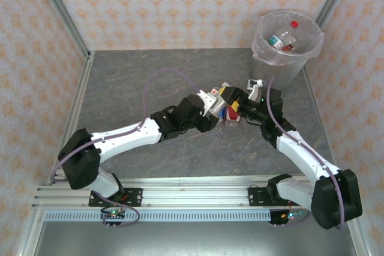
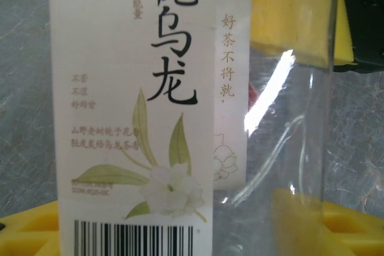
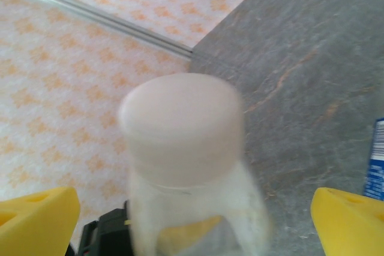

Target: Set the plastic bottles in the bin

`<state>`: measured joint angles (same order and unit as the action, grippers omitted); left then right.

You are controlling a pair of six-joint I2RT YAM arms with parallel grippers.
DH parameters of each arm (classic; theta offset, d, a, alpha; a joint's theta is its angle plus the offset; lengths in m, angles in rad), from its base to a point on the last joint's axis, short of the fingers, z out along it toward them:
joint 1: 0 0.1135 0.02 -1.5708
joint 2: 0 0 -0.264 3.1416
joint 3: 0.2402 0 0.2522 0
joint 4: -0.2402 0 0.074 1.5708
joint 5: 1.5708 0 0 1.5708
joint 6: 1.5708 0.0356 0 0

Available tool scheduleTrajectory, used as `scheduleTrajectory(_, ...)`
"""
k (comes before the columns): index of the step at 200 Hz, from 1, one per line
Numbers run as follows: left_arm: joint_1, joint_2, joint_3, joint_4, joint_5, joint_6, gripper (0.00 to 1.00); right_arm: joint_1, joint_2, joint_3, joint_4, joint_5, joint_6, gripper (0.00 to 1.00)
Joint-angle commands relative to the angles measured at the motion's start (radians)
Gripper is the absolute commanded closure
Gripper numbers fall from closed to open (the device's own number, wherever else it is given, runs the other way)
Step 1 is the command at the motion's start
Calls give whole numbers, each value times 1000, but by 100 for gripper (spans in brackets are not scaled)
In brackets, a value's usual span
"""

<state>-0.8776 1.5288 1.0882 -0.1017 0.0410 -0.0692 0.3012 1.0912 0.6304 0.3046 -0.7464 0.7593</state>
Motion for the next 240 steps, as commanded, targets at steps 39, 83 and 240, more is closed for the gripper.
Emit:
scheduleTrajectory(39,-8,-1,36,54,18,22,44,2,33,20,65,30,-5,17)
scheduleTrajectory(83,-16,1,36,48,28,37,44,0,47,20,75,10,2,30)
scheduleTrajectory(240,-15,7,60,8,74,29,29,2,-2,-5,49,58,-69,85)
